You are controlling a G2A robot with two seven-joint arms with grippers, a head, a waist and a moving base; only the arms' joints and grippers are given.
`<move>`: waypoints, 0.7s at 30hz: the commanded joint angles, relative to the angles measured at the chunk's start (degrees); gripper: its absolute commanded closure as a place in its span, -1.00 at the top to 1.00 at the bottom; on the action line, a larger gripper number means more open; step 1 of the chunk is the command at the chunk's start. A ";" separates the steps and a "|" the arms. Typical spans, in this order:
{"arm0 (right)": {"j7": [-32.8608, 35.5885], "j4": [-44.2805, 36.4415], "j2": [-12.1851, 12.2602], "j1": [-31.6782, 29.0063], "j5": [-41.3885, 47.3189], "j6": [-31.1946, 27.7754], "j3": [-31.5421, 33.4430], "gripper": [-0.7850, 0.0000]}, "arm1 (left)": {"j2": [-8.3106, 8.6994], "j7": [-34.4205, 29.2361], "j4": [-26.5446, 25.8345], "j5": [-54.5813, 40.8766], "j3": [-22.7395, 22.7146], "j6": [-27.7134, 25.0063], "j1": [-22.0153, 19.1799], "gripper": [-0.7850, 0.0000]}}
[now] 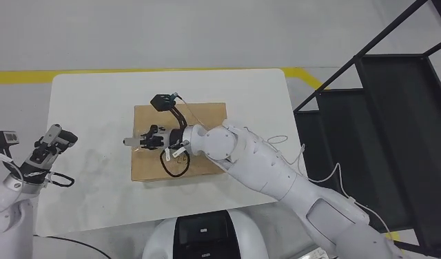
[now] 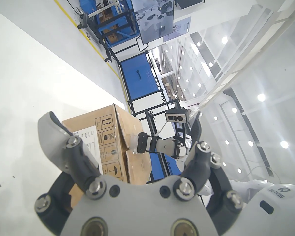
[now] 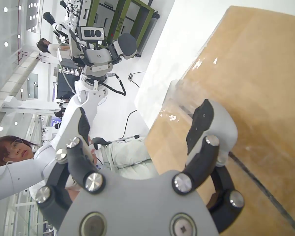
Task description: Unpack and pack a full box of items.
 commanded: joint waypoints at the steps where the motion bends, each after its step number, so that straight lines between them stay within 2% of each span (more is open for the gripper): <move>1: 0.17 -1.07 0.12 -0.43 0.43 0.20 0.81 1.00 | 0.01 -0.01 0.03 -0.09 0.07 -0.05 -0.04 1.00; 5: -0.76 -2.48 0.48 -1.32 -0.41 0.63 2.76 1.00 | 0.04 -0.05 0.12 -0.15 0.10 -0.10 -0.08 1.00; 9: -2.47 0.12 0.21 -1.14 -1.37 0.84 3.13 1.00 | 0.09 -0.15 0.14 0.09 0.13 -0.14 -0.11 1.00; 21: -3.45 8.57 -3.93 1.72 2.72 -1.14 -3.27 1.00 | 0.30 0.15 0.12 0.11 -1.02 0.08 0.55 1.00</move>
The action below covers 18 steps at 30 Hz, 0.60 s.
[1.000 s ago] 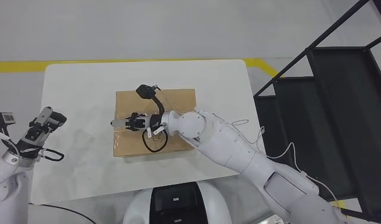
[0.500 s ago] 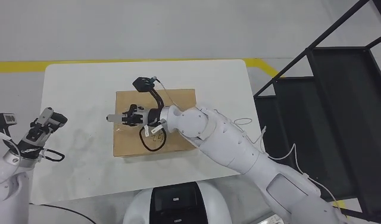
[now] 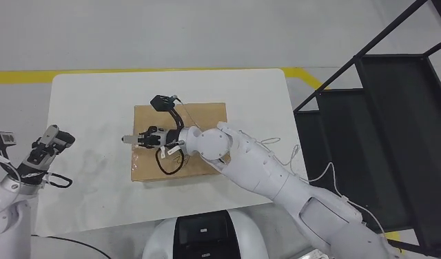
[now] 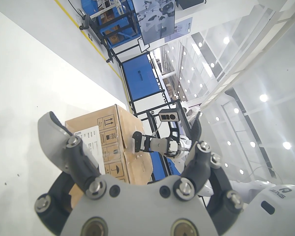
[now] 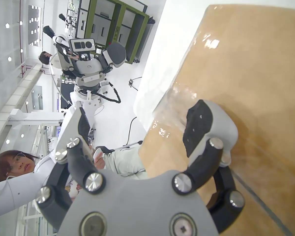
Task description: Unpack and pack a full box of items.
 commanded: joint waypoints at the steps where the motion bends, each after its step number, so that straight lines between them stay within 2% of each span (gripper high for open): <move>1: -0.24 1.00 -0.63 0.39 0.53 -0.33 -0.80 1.00 | 0.03 0.07 -0.05 -0.02 -0.21 0.08 0.12 1.00; 18: -4.02 9.58 -7.55 6.15 2.78 -5.75 -6.33 1.00 | 0.26 0.90 -0.18 -0.94 -3.27 0.00 2.94 1.00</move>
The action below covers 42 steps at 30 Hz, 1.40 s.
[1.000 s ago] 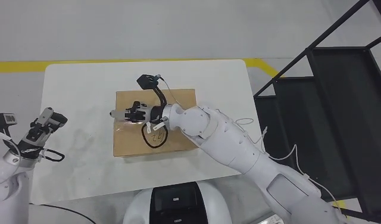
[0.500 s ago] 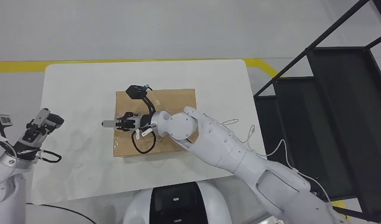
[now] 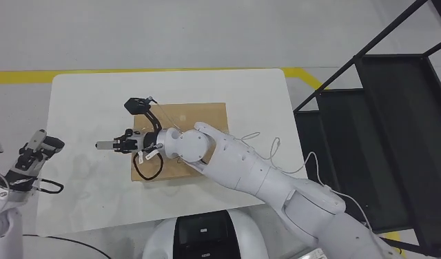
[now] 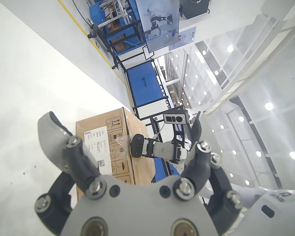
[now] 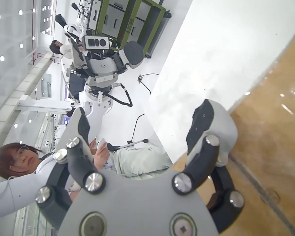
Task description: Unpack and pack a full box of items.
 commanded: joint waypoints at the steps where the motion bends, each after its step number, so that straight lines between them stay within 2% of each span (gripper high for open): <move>1: -0.15 0.91 -0.57 0.34 -0.26 -0.15 -0.43 1.00 | -0.01 0.03 -0.14 -0.15 -0.01 0.00 0.13 1.00; 11: -2.29 7.32 -2.77 1.49 -0.80 -1.87 0.19 1.00 | -0.07 0.10 -0.54 -0.38 0.13 -0.41 0.66 1.00; 18: 2.81 2.68 -2.28 -0.81 6.60 -4.72 4.71 1.00 | -0.10 0.06 -1.31 -0.07 0.41 -0.47 0.90 1.00; 23: 6.68 -5.25 0.07 -4.38 7.99 -3.98 10.57 1.00 | -0.13 -0.04 -2.26 0.15 0.68 -0.50 1.06 1.00; 29: 9.82 -18.41 4.34 -12.61 2.14 -0.84 20.49 1.00 | -0.14 -2.11 -5.14 0.33 2.70 -1.47 -0.24 1.00; 36: 12.48 -33.84 9.09 -25.79 -5.92 2.91 36.36 1.00 | -0.25 -6.39 -7.43 -0.40 8.25 -1.83 -3.85 1.00; 42: 13.67 -40.67 11.53 -35.00 -4.88 4.11 49.57 1.00 | -0.42 -10.32 -5.76 -2.41 13.45 -0.89 -7.74 1.00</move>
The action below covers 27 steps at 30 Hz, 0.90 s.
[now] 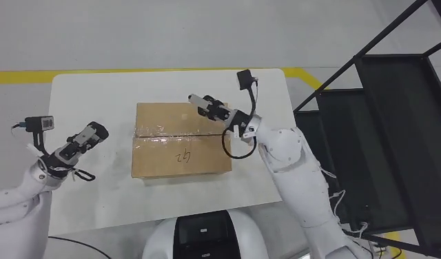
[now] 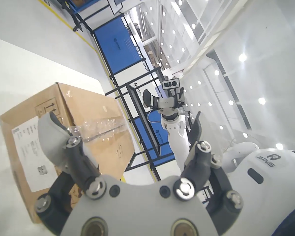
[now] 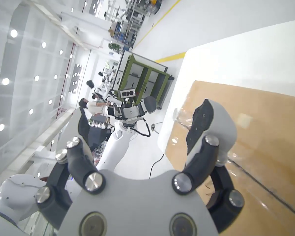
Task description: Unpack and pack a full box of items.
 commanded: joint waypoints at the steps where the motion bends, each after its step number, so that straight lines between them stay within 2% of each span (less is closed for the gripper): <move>1: -0.09 -1.13 0.52 -2.28 0.70 0.01 3.92 1.00 | -0.06 -0.95 0.63 -0.93 1.34 0.19 -1.21 1.00; 6: -1.23 -4.03 1.53 -7.43 2.86 -0.22 10.84 1.00 | -0.33 -1.84 4.13 -0.75 5.32 1.66 -5.60 1.00; 14: -2.49 -7.28 2.54 -11.33 5.68 -1.34 16.91 1.00 | -1.05 1.59 10.45 5.83 11.39 3.04 -11.16 1.00; 27: -3.18 -9.07 3.59 -12.46 6.77 -1.21 18.56 1.00 | -1.14 3.19 13.48 8.80 13.54 2.59 -12.06 1.00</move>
